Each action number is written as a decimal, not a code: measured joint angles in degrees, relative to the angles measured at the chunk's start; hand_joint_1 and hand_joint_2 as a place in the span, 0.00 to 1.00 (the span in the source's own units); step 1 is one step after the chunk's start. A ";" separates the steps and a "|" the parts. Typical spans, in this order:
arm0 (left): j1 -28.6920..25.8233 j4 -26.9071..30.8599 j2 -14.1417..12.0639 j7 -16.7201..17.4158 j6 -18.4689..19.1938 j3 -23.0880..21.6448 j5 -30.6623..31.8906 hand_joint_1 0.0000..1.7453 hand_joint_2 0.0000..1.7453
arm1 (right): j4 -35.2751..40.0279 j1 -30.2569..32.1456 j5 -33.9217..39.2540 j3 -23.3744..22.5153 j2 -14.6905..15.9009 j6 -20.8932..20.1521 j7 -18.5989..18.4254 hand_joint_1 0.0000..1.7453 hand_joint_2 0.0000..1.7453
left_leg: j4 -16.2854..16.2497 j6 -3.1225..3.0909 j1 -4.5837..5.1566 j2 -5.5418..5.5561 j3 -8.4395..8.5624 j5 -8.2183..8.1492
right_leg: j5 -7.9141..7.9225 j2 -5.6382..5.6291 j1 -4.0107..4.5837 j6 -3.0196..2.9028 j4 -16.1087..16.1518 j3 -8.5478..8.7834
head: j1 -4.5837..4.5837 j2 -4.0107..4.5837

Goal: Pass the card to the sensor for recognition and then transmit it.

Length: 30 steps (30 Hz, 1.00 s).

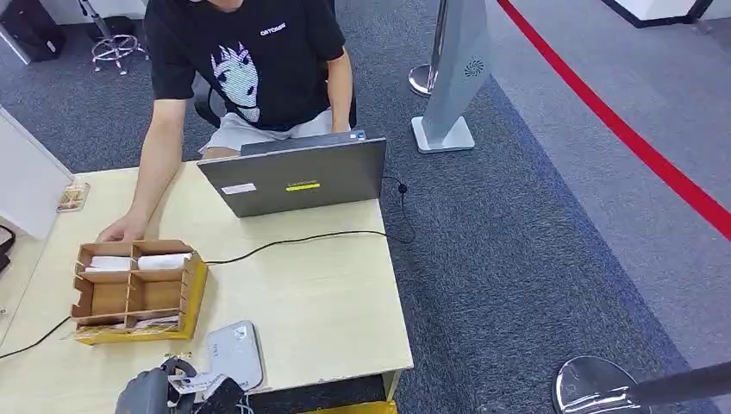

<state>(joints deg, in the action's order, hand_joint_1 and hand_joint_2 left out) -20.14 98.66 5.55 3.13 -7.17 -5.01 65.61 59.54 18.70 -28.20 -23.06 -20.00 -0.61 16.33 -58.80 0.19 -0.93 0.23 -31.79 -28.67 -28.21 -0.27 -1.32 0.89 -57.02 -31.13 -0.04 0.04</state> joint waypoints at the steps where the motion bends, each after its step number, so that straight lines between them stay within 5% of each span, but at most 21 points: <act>1: -0.02 -0.04 0.00 -0.02 0.04 0.02 0.04 1.00 1.00 | 0.13 0.06 0.02 0.07 0.00 -0.02 0.00 0.00 1.00 | 0.00 0.00 0.00 0.00 0.00 0.00 | 0.00 0.00 0.00 0.00 0.00 -0.01 | 0.00 0.00; 7: 0.49 0.96 0.28 -2.91 -3.15 0.02 -0.50 1.00 1.00 | 0.63 0.37 0.20 0.68 -0.02 -0.07 -0.17 0.00 1.00 | 0.00 0.00 0.00 0.00 0.00 0.00 | 0.00 0.00 0.00 0.00 0.00 -0.01 | 0.02 0.00; 16: 2.98 12.84 -0.09 -4.72 -4.66 0.00 -2.38 1.00 1.00 | 1.62 1.16 1.22 1.66 -0.11 -0.11 -0.85 0.00 1.00 | 0.00 0.00 -0.01 0.00 0.01 0.01 | 0.00 0.00 0.00 0.00 0.00 -0.02 | 0.00 0.00; 22: 7.98 16.61 -4.97 -2.99 -5.84 0.50 -4.86 1.00 1.00 | 1.68 1.31 0.48 2.49 -0.11 -0.13 -1.36 0.00 1.00 | 0.00 0.03 -0.03 0.01 0.02 0.04 | 0.02 0.01 0.02 -0.02 -0.02 0.00 | 0.00 0.00; 30: 16.12 14.95 -8.39 -0.44 -1.84 4.77 -9.64 1.00 1.00 | -0.20 0.21 -1.99 2.47 -0.11 -0.15 -0.20 0.00 1.00 | 0.00 0.02 -0.03 0.01 0.02 0.07 | 0.05 0.00 0.02 -0.05 -0.02 0.00 | 0.00 0.02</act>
<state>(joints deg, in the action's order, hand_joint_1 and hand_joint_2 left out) -4.02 113.61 -2.84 2.69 -9.00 -0.24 55.97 59.34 18.91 -30.18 -20.59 -20.11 -0.77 16.13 -58.81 0.21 -0.96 0.24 -31.77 -28.60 -28.16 -0.27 -1.30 0.84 -57.04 -31.13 -0.04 0.07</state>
